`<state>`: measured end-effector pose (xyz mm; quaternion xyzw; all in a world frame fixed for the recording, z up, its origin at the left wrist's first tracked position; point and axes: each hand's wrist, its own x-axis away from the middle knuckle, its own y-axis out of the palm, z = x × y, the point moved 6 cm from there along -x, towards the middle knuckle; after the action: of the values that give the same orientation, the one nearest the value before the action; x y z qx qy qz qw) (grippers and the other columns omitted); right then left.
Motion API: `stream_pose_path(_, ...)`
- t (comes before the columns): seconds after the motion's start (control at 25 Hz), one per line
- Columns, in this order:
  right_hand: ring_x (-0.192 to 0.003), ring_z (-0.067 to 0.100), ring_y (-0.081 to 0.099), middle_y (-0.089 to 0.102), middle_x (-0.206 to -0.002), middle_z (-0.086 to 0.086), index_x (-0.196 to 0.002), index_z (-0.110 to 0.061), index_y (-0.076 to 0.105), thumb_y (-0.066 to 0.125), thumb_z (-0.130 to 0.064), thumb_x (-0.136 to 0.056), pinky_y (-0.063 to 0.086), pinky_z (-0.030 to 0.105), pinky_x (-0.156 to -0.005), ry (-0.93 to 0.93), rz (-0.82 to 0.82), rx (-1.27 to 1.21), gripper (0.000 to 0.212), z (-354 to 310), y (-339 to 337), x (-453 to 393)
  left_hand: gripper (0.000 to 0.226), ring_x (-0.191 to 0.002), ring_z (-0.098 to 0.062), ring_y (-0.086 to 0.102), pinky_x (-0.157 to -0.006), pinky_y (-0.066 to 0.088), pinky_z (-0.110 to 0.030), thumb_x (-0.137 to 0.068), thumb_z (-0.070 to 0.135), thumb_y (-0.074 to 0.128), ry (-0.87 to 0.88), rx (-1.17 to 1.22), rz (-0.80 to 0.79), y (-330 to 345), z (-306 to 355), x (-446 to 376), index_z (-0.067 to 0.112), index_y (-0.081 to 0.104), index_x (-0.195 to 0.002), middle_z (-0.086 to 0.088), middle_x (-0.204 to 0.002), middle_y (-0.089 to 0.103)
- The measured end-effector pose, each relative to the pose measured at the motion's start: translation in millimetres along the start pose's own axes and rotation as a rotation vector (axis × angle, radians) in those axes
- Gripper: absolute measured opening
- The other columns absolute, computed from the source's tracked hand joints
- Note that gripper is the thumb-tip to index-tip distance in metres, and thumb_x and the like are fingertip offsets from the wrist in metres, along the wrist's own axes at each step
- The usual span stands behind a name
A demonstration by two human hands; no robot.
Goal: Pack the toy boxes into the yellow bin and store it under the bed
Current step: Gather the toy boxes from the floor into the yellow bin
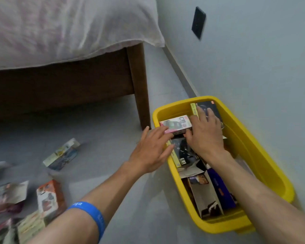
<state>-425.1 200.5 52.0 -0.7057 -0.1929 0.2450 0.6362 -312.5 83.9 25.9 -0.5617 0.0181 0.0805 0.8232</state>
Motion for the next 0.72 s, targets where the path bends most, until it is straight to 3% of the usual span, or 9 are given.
stream_pose_path(0.08, -0.137, 0.046, 0.04, 0.053, -0.143, 0.022, -0.118, -0.005, 0.066, 0.061, -0.021, -0.089, 0.036, 0.057, -0.109, -0.211, 0.154, -0.148, 0.033, -60, -15, 20, 0.046, -0.142, -0.023, 0.031, -0.119, 0.014, -0.047, -0.1, 0.038, 0.045, -0.008, -0.009, 0.069, -12, -13, 25, 0.02, 0.047, -0.141, -0.006, -0.153, 0.04)
stream_pose_path(0.16, -0.129, 0.044, 0.051, 0.062, -0.131, 0.022, -0.109, -0.003, 0.07, 0.065, -0.014, -0.084, 0.042, 0.055, -0.106, -0.415, 0.197, -0.216, 0.028, -130, -14, 38, 0.047, -0.137, -0.024, 0.037, -0.117, 0.021, -0.045, -0.097, 0.035, 0.05, -0.133, -0.024, 0.084, -25, -46, 52, 0.018, 0.045, -0.141, -0.006, -0.148, 0.045)
stream_pose_path(0.28, -0.125, 0.032, 0.055, 0.062, -0.133, 0.014, -0.121, -0.009, 0.067, 0.061, -0.017, -0.089, 0.044, 0.045, -0.106, -0.612, -0.019, -0.283, 0.033, -236, 11, 56, 0.051, -0.131, -0.029, 0.042, -0.11, 0.028, -0.042, -0.09, 0.031, 0.056, -0.476, -0.099, 0.05, -47, -128, 121, 0.017, 0.047, -0.138, -0.008, -0.143, 0.047)
stream_pose_path(0.4, -0.115, 0.026, 0.056, 0.058, -0.135, 0.004, -0.127, -0.019, 0.06, 0.051, -0.025, -0.093, 0.048, 0.036, -0.092, -0.736, -0.338, -0.253, 0.036, -319, 65, 81, 0.043, -0.123, -0.034, 0.047, -0.099, 0.037, -0.041, -0.089, 0.03, 0.054, -0.866, -0.187, -0.006, -66, -217, 235, 0.016, 0.053, -0.13, -0.009, -0.135, 0.053)
stream_pose_path(0.52, -0.121, 0.029, 0.053, 0.038, -0.155, 0.002, -0.15, -0.029, 0.035, 0.055, -0.023, -0.092, 0.047, 0.036, -0.089, -0.799, -0.523, -0.195, 0.061, -378, 115, 109, 0.04, -0.117, -0.034, 0.05, -0.093, 0.041, -0.04, -0.088, 0.024, 0.057, -0.949, -0.12, -0.015, -68, -263, 324, 0.013, 0.054, -0.126, -0.013, -0.127, 0.056)
stream_pose_path(0.6, -0.128, 0.033, 0.045, 0.013, -0.166, 0.002, -0.157, -0.035, 0.014, 0.06, -0.01, -0.086, 0.045, 0.039, -0.09, -0.954, -0.491, -0.114, 0.088, -419, 136, 129, 0.047, -0.122, -0.031, 0.048, -0.096, 0.04, -0.038, -0.088, 0.021, 0.059, -0.944, -0.02, 0.031, -64, -276, 357, 0.013, 0.051, -0.134, -0.011, -0.132, 0.054)
stream_pose_path(0.72, -0.144, 0.035, 0.024, -0.005, -0.168, -0.002, -0.157, -0.039, 0.011, 0.063, -0.006, -0.083, 0.039, 0.047, -0.102, -1.136, -0.525, 0.057, 0.096, -454, 160, 144, 0.065, -0.123, -0.03, 0.043, -0.095, 0.039, -0.043, -0.084, 0.03, 0.063, -1.085, -0.196, 0.021, -52, -281, 395, 0.022, 0.037, -0.143, -0.007, -0.14, 0.043)
